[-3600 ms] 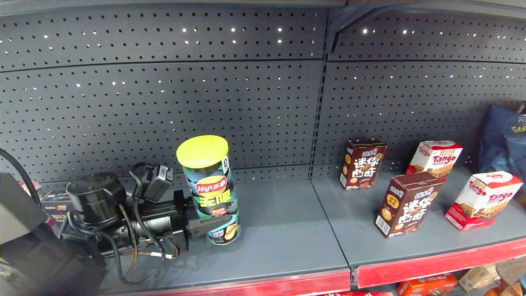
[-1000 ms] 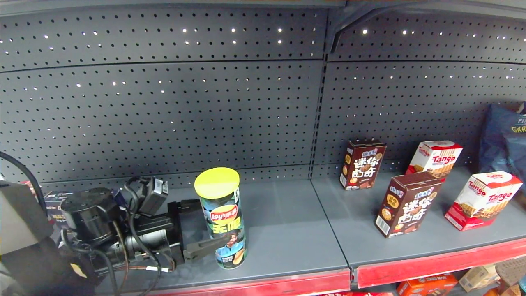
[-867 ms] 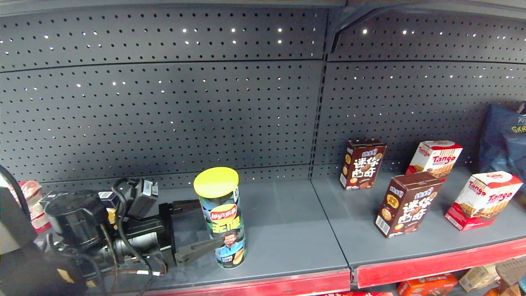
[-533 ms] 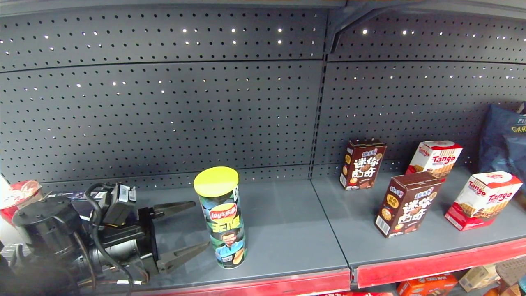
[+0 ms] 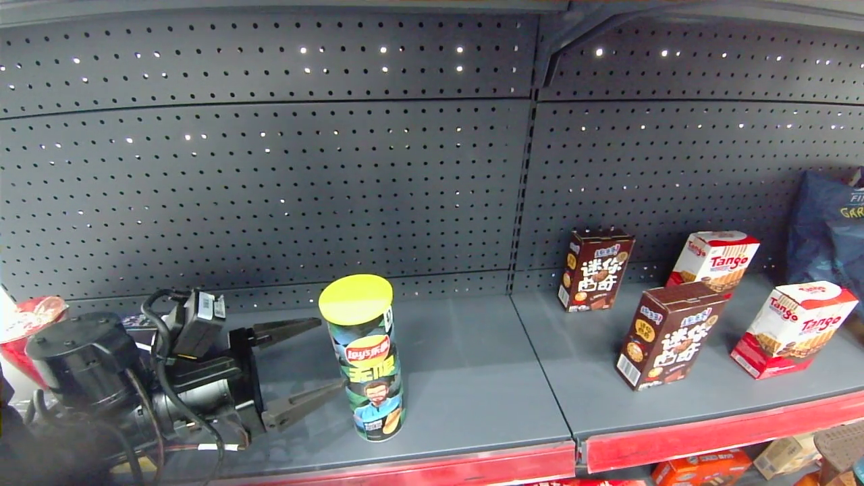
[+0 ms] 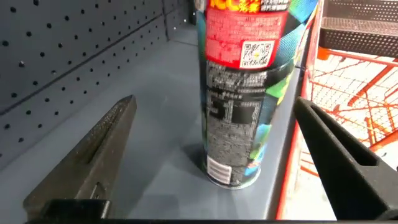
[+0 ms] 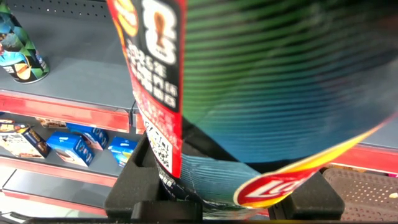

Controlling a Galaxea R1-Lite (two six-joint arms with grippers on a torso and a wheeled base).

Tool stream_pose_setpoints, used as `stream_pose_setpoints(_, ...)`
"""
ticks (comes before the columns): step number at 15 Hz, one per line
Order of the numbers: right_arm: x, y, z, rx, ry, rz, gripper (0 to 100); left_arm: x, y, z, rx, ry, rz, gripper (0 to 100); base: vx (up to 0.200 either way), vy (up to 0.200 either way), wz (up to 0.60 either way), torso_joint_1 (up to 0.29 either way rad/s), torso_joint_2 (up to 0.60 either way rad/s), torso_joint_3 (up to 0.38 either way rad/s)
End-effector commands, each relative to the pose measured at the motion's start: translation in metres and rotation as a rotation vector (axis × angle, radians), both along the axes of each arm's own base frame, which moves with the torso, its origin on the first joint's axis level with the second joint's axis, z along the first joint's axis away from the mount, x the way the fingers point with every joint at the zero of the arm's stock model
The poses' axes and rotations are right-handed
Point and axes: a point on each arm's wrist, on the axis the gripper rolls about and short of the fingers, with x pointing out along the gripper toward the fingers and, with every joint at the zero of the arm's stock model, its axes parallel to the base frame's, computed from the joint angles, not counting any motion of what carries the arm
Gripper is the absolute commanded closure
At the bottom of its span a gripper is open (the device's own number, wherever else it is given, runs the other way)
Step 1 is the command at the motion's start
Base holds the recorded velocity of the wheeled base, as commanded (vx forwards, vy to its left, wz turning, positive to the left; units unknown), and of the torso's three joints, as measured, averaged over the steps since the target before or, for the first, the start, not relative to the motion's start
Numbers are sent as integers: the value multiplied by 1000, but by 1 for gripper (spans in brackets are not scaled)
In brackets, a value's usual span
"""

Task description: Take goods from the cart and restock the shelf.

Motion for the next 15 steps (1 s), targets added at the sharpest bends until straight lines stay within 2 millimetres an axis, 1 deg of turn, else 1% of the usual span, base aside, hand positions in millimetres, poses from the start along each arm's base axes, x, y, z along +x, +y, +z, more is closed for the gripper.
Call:
stream_pose_setpoints(1, -1, 0, 0, 0, -1, 1, 100, 6, 0, -6, 2, 15, 11, 0, 0, 0, 0, 0, 0, 0)
stream_pose_setpoints(5, 0, 0, 0, 0, 1, 1, 100, 14, 0, -7, 3, 11, 28, 0, 0, 0, 0, 0, 0, 0)
stream_pose_setpoints(13, 0, 0, -2, -1, 7, 1, 100, 17, 5, -9, 4, 15, 51, 0, 0, 0, 0, 0, 0, 0)
stream_pose_setpoints(15, 0, 0, -2, 0, 4, 1, 100, 17, 6, -5, 1, -2, 51, 0, 0, 0, 0, 0, 0, 0)
